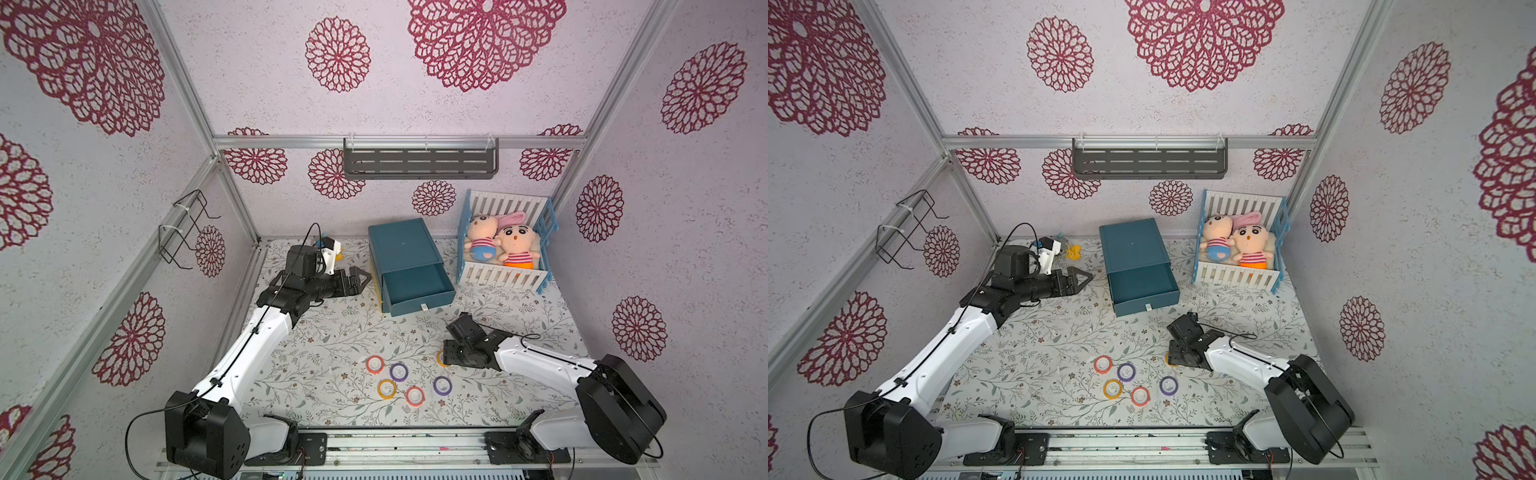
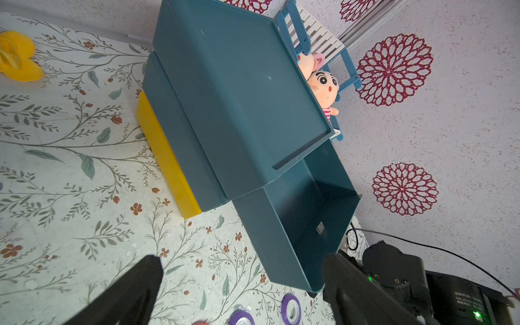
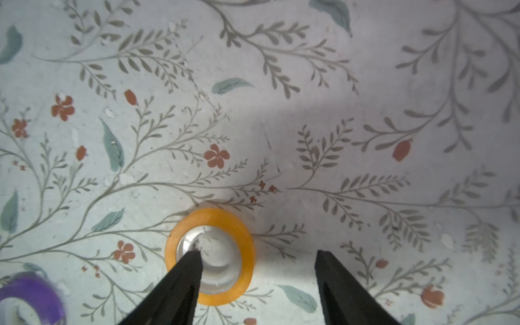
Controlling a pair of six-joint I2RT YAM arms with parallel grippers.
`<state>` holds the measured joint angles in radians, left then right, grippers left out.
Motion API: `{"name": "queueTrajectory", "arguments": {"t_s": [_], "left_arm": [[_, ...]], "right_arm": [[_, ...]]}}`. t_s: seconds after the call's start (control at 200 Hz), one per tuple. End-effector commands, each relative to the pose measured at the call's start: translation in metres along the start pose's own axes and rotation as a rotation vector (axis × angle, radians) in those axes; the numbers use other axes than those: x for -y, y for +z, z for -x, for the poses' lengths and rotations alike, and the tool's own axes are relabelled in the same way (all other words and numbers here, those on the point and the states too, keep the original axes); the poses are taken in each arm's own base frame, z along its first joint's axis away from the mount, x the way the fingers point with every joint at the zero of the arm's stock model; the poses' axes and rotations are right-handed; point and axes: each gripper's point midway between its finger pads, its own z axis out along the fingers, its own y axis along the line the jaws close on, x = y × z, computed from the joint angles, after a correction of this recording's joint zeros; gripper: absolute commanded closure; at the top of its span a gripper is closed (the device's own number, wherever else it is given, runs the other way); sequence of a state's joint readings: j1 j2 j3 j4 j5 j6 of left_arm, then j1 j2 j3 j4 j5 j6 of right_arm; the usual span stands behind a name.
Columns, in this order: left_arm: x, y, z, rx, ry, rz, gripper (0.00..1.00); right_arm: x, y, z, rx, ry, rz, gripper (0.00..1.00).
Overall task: Place the transparent tape into the drawer according to color
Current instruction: Pick up the tape at the center of the board.
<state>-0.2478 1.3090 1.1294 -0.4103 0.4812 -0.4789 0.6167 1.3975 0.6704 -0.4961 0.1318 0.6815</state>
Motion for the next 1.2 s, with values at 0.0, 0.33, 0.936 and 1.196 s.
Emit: {"name": "queueTrajectory", "arguments": {"t_s": [0.0, 0.33, 0.936, 1.196], "left_arm": [[0.0, -0.008, -0.001, 0.011, 0.018, 0.001, 0.03], [0.001, -0.011, -0.001, 0.015, 0.017, -0.002, 0.03], [-0.012, -0.011, -0.026, -0.037, -0.031, 0.018, 0.03], [-0.016, -0.013, -0.031, -0.045, -0.036, 0.032, 0.03]], "right_arm": [[-0.005, -0.001, 0.006, 0.005, -0.014, 0.027, 0.3], [0.007, 0.016, -0.006, -0.067, -0.036, -0.013, 0.41], [0.027, 0.029, -0.036, -0.241, -0.116, -0.077, 0.87], [0.028, 0.028, -0.036, -0.239, -0.109, -0.083, 1.0]]}}
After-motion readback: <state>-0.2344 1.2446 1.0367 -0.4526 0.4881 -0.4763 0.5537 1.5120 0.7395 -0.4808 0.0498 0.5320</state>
